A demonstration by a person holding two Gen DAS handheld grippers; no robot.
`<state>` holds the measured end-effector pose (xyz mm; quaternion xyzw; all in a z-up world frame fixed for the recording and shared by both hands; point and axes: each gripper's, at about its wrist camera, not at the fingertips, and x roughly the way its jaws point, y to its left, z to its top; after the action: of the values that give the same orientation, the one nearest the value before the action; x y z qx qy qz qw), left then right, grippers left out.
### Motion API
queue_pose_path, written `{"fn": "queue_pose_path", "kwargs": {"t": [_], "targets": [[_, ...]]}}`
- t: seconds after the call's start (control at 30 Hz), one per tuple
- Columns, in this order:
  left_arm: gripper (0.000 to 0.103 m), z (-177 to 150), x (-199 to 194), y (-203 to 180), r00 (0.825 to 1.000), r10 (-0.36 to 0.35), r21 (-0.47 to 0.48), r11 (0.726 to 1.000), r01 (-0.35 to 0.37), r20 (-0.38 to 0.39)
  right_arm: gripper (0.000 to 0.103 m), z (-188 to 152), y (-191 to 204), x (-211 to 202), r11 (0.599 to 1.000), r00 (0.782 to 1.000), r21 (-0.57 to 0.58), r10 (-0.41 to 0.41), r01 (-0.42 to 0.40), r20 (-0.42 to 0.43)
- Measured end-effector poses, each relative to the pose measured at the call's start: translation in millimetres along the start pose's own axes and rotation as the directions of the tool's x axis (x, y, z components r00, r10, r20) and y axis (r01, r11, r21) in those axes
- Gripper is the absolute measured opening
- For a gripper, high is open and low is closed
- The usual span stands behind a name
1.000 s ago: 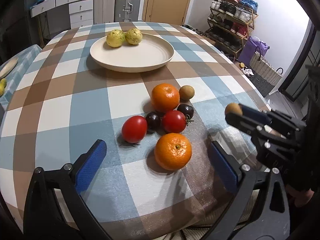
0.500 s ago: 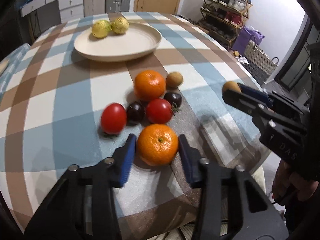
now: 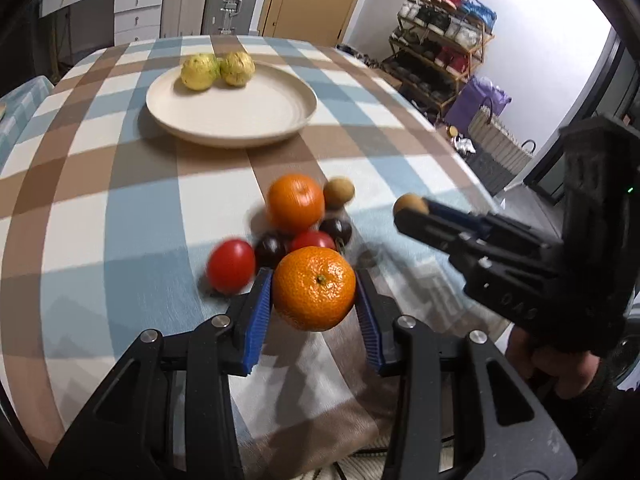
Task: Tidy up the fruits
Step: 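Carry orange and kiwi onto the plate and open both grippers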
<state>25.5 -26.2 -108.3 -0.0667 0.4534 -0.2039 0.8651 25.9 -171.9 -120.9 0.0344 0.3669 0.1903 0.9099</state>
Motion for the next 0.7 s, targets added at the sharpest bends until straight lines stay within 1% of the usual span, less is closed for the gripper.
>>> {"fn": "queue_pose_path", "kwargs": {"t": [0.13, 0.27, 0.37, 0.47, 0.6, 0.7], "targets": [[0.037, 22.7, -5.6, 15.6, 1.0, -0.018, -0.037, 0.999, 0.018, 0.023, 0.027, 12.5, -0.7, 11.0, 1.0, 1.0, 0.0, 0.024, -0.024, 0.0], [0.037, 51.4, -11.4, 31.4, 0.998, -0.01, -0.06, 0.998, 0.013, 0.066, 0.027, 33.2, -4.7, 22.3, 0.999, 0.999, 0.008, 0.044, -0.044, 0.0], [0.037, 77.5, -13.7, 46.5, 0.996, -0.003, -0.082, 0.997, 0.01, 0.094, 0.027, 54.8, -8.5, 31.3, 0.998, 0.998, 0.02, 0.067, -0.068, 0.007], [0.037, 107.7, -13.7, 65.1, 0.992, 0.023, -0.101, 0.995, -0.01, 0.125, 0.027, 78.8, -11.3, 40.6, 0.996, 0.996, 0.026, 0.089, -0.089, 0.015], [0.037, 140.9, -6.6, 89.9, 0.988, 0.046, -0.127, 0.992, -0.028, 0.146, 0.027, 112.2, -11.3, 56.8, 0.993, 0.993, 0.023, 0.118, -0.118, 0.02], [0.037, 157.4, 3.1, 106.4, 0.988, 0.05, -0.146, 0.989, -0.029, 0.143, 0.027, 130.9, -9.8, 71.6, 0.989, 0.989, 0.025, 0.147, -0.147, 0.012]]}}
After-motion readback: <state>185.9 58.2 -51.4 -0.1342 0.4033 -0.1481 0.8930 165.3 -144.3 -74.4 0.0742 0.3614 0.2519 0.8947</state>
